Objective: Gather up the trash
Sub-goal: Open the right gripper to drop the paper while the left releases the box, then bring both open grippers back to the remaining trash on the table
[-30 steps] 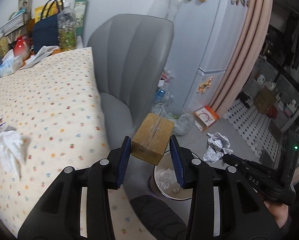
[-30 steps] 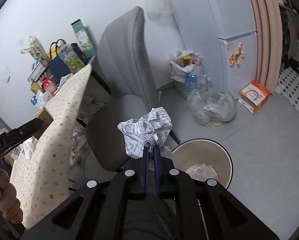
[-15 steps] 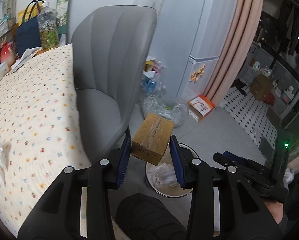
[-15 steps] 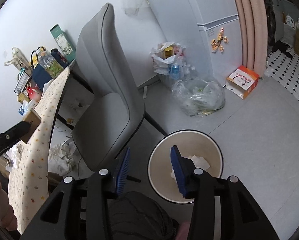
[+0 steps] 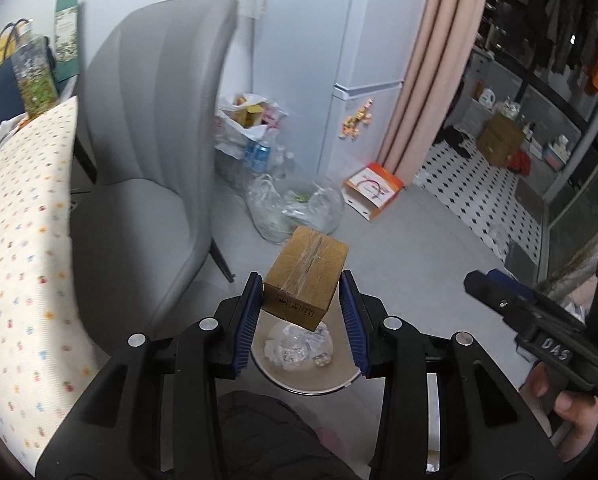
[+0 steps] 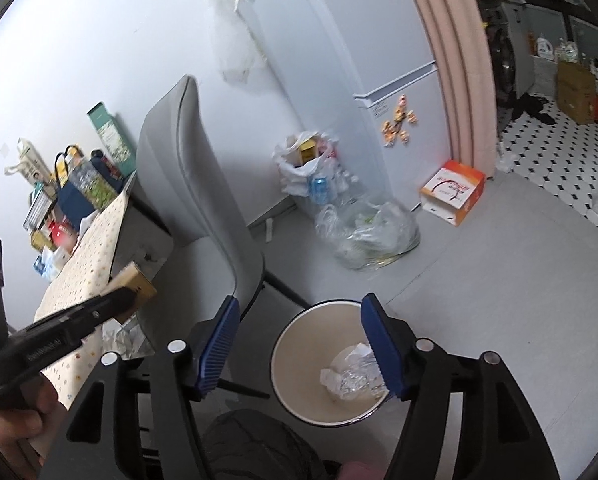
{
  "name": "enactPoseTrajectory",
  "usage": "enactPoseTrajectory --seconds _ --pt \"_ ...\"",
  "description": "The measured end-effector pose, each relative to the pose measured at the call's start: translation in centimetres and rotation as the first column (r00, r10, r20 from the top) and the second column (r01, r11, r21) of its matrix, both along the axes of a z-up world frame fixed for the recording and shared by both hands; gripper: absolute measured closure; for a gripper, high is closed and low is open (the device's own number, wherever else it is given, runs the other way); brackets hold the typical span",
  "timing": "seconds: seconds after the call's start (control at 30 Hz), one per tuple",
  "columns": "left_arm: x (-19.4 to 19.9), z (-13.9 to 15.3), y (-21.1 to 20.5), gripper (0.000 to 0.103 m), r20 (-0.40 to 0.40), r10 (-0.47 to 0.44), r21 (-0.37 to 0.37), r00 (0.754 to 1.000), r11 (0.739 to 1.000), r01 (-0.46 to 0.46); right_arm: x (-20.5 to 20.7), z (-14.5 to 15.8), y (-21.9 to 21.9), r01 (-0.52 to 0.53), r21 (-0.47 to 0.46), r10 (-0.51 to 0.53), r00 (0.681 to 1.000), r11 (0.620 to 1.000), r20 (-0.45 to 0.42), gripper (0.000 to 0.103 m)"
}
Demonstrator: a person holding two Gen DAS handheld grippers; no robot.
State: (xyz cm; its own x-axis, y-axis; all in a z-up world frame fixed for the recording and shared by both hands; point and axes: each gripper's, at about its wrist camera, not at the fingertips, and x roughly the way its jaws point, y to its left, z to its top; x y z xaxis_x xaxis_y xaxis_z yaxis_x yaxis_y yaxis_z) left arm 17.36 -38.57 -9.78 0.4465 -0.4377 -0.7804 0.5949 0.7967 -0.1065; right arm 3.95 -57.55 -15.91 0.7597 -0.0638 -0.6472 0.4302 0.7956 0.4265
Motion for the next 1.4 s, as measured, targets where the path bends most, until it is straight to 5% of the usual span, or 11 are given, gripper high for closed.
enactPoseTrajectory --seconds 0.27,0.4,0.6,0.8,1.07,1.4 --pt "-0.7 -1.1 -3.5 0.062 -0.036 -0.044 0.010 0.998 0.999 0.044 -2.3 0.2 -2.2 0.061 0.001 -0.061 0.998 0.998 0.004 0.037" --pt "-0.6 -1.1 -3.9 0.027 -0.051 -0.052 -0.010 0.997 0.999 0.051 -2.6 0.2 -2.6 0.072 0.001 -0.072 0.997 0.997 0.006 0.037" --pt "-0.5 -0.1 -2.7 0.009 -0.050 -0.038 -0.050 0.998 0.998 0.035 -2.6 0.5 -2.3 0.062 -0.003 -0.062 0.998 0.998 0.009 0.037" --pt "-0.2 1.5 0.2 0.006 -0.034 0.007 -0.089 0.999 0.996 -0.010 -1.8 1.5 -0.7 0.033 -0.016 -0.032 0.999 0.999 0.017 0.034" --pt "-0.1 4.5 5.9 0.006 0.013 0.115 -0.154 0.993 0.982 -0.111 -0.5 3.7 2.5 -0.024 -0.046 0.027 0.998 0.999 0.053 0.011" --pt "-1.1 6.5 14.7 0.006 0.061 0.251 -0.221 0.966 0.947 -0.232 1.5 6.6 8.6 -0.133 -0.089 0.140 0.987 0.987 0.083 0.008"
